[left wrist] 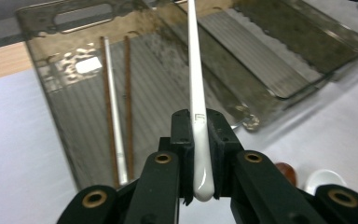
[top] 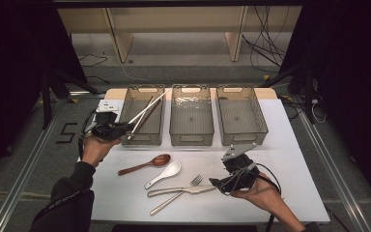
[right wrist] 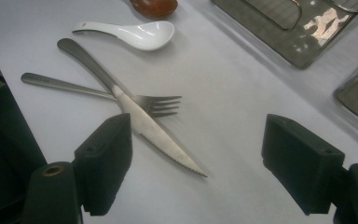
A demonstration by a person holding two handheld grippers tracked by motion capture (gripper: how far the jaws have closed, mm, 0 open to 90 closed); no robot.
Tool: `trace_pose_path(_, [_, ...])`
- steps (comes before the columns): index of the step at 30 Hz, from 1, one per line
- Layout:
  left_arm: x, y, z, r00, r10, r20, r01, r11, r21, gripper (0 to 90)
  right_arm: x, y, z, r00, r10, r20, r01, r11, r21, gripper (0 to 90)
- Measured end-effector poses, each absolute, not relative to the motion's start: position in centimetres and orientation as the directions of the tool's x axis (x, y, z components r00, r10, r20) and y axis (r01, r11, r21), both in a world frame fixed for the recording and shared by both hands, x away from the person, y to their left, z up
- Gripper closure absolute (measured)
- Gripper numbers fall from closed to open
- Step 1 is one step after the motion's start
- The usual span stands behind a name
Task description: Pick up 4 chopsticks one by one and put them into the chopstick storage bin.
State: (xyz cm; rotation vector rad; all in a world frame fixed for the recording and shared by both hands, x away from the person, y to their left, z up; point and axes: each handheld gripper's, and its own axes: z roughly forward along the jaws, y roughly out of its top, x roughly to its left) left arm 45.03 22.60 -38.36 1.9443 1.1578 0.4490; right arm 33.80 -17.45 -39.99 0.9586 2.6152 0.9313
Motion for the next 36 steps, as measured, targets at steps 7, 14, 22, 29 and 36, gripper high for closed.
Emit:
trace_pose_path(7, [46.9,23.0,-39.0,0.458,0.882,-0.115,0.606,-0.215,0.766,82.4,33.6,-17.5,-39.9,-0.773,0.634,0.024,0.505,0.592,0.628,25.4])
trace_pose_path(14, [48.1,23.3,-39.2,0.410,0.905,-0.114,0.644,-0.198,0.739,82.4,33.4,-17.7,-39.9,-0.771,0.636,0.030,0.507,0.586,0.632,25.1])
trace_pose_path(22, [49.2,23.1,-39.7,0.375,0.919,-0.120,0.686,-0.189,0.702,82.3,33.2,-17.8,-39.8,-0.775,0.631,0.030,0.502,0.586,0.636,25.1])
trace_pose_path(29, [49.4,23.0,-40.0,0.370,0.923,-0.107,0.695,-0.198,0.691,82.1,33.1,-17.9,-39.9,-0.778,0.628,0.033,0.504,0.591,0.630,25.3])
trace_pose_path(36, [49.8,22.7,-40.5,0.377,0.917,-0.130,0.716,-0.199,0.669,79.8,33.0,-17.9,-39.8,-0.777,0.628,0.031,0.504,0.592,0.629,25.4])
